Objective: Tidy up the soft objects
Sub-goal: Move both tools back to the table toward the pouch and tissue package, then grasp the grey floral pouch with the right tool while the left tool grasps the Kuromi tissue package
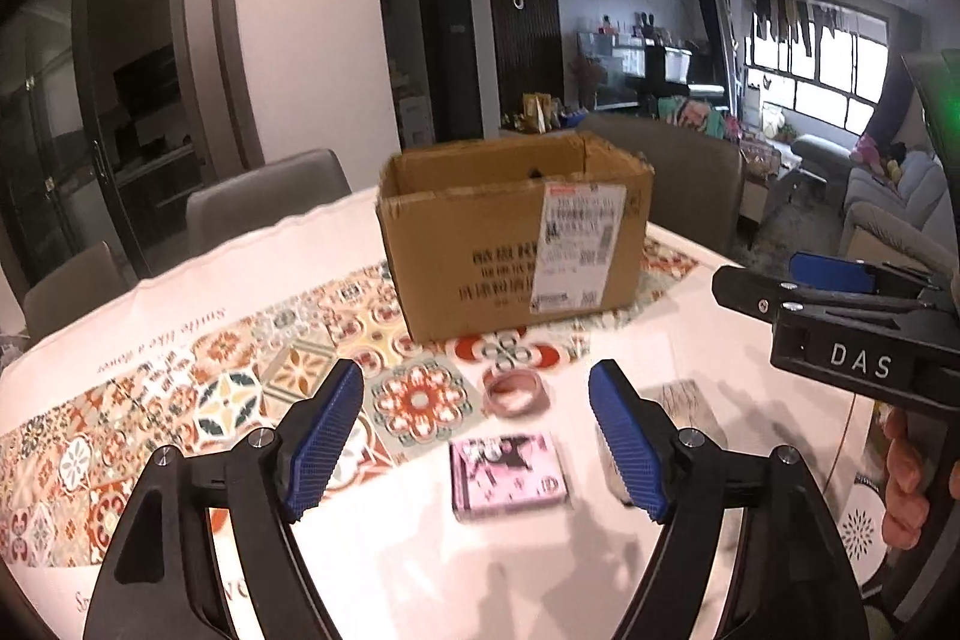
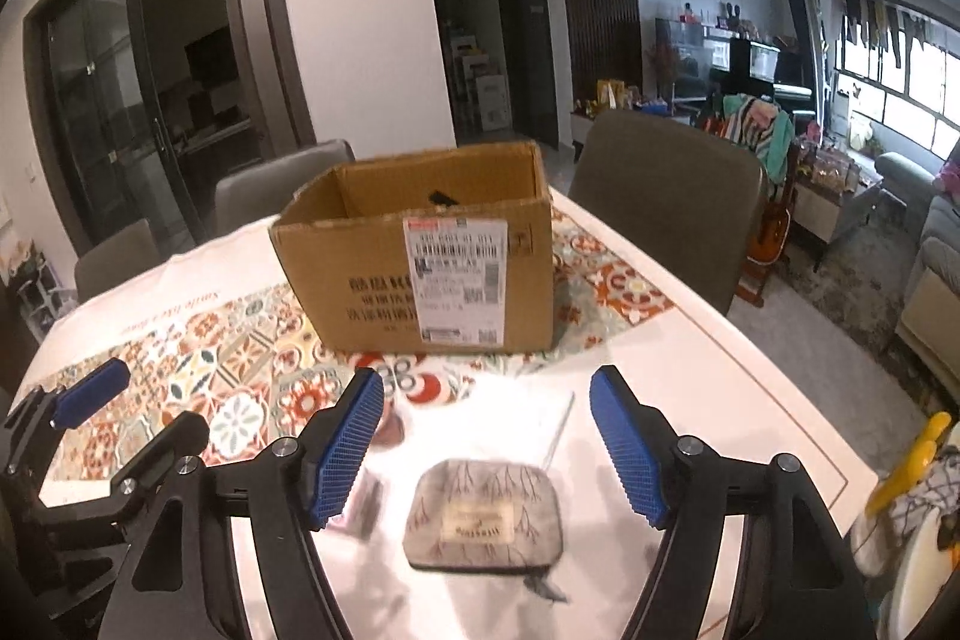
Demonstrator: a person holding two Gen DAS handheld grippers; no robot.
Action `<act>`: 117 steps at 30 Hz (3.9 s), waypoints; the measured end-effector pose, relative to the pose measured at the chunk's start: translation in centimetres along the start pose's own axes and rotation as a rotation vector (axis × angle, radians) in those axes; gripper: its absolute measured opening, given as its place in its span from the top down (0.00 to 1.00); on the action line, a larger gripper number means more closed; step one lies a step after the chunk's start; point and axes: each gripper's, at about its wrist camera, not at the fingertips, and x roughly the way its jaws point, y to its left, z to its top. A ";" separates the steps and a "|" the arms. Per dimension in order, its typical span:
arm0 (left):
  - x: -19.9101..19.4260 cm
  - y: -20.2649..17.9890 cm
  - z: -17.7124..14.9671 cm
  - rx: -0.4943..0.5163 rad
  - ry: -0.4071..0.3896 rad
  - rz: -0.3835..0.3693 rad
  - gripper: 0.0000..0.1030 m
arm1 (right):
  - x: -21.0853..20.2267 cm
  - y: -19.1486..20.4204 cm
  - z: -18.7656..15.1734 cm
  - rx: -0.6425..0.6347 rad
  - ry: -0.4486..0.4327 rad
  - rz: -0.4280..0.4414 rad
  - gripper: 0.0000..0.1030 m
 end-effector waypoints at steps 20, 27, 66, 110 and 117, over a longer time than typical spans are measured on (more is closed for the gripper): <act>2.5 -1.6 -4.4 -0.009 0.108 -0.033 0.16 | 2.2 -1.4 -4.9 -0.004 0.143 0.006 0.29; 4.4 -1.8 -4.9 -0.020 0.143 -0.023 0.16 | 4.0 -2.3 -5.6 0.016 0.183 -0.006 0.29; 11.0 -1.1 -5.5 -0.066 0.245 -0.044 0.17 | 11.4 -2.9 -6.8 0.017 0.296 0.018 0.40; 4.8 -1.0 -2.9 -0.049 0.099 -0.052 0.31 | 4.1 -0.3 -5.4 -0.051 0.148 0.029 0.87; 3.4 -0.8 -1.9 -0.048 0.064 -0.043 0.31 | 2.6 0.0 -4.4 -0.058 0.101 0.035 0.87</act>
